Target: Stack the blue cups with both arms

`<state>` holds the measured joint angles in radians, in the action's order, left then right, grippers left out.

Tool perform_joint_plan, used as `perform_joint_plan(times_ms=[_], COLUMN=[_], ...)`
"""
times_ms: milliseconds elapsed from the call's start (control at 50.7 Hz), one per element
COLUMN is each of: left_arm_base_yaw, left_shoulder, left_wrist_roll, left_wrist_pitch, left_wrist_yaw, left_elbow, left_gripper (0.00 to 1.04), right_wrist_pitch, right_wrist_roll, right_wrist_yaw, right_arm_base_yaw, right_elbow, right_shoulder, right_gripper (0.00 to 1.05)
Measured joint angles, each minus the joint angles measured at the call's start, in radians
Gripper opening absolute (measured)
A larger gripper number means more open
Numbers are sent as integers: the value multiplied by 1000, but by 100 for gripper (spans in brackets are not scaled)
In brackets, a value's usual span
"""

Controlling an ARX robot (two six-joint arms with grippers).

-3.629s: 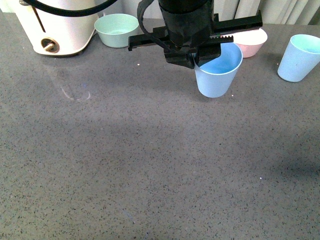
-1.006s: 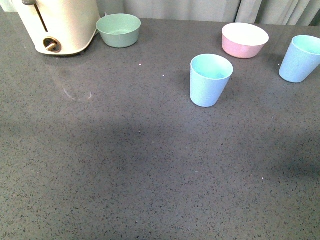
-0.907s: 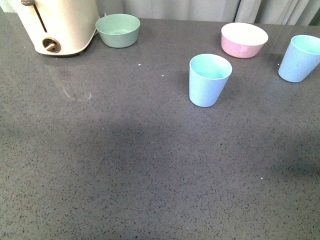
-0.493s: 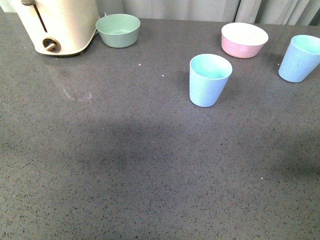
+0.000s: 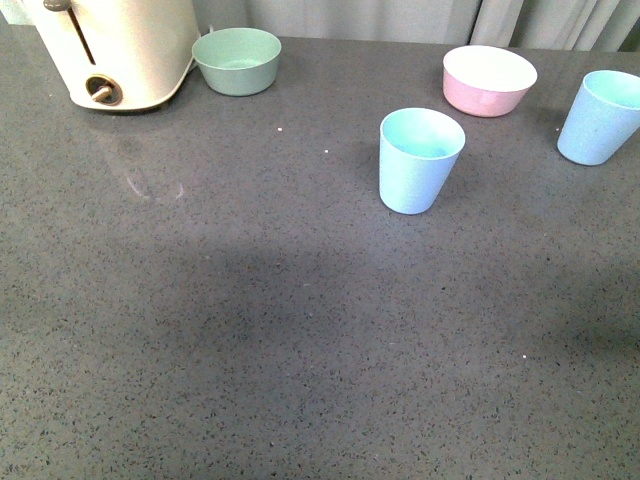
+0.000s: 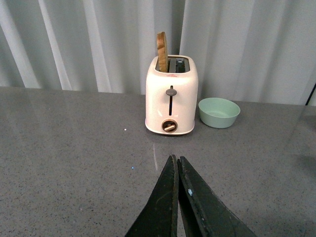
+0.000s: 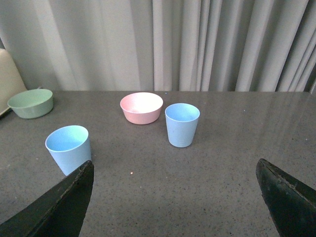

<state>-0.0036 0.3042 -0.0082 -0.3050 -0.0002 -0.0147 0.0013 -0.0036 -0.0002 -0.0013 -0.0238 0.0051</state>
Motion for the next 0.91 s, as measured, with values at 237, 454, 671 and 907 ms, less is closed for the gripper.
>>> perform_joint_plan(times_ms=[237, 454, 671, 907], left_arm_base_yaw=[0, 0, 0, 0], left_shoulder=[-83, -133, -296, -298], left_wrist_roll=[0, 0, 0, 0], left_wrist_pitch=[82, 134, 301, 303], left_wrist_yaw=[0, 0, 0, 0], left_elbow=[0, 0, 0, 0], left_gripper=[2, 2, 2, 14], right_wrist_pitch=[0, 0, 0, 0], right_wrist_roll=[0, 0, 0, 0], right_wrist_yaw=[0, 0, 0, 0], right_arm_base_yaw=[0, 0, 0, 0], right_elbow=[0, 0, 0, 0], right_shoulder=[0, 0, 0, 0], right_gripper=[96, 96, 96, 96])
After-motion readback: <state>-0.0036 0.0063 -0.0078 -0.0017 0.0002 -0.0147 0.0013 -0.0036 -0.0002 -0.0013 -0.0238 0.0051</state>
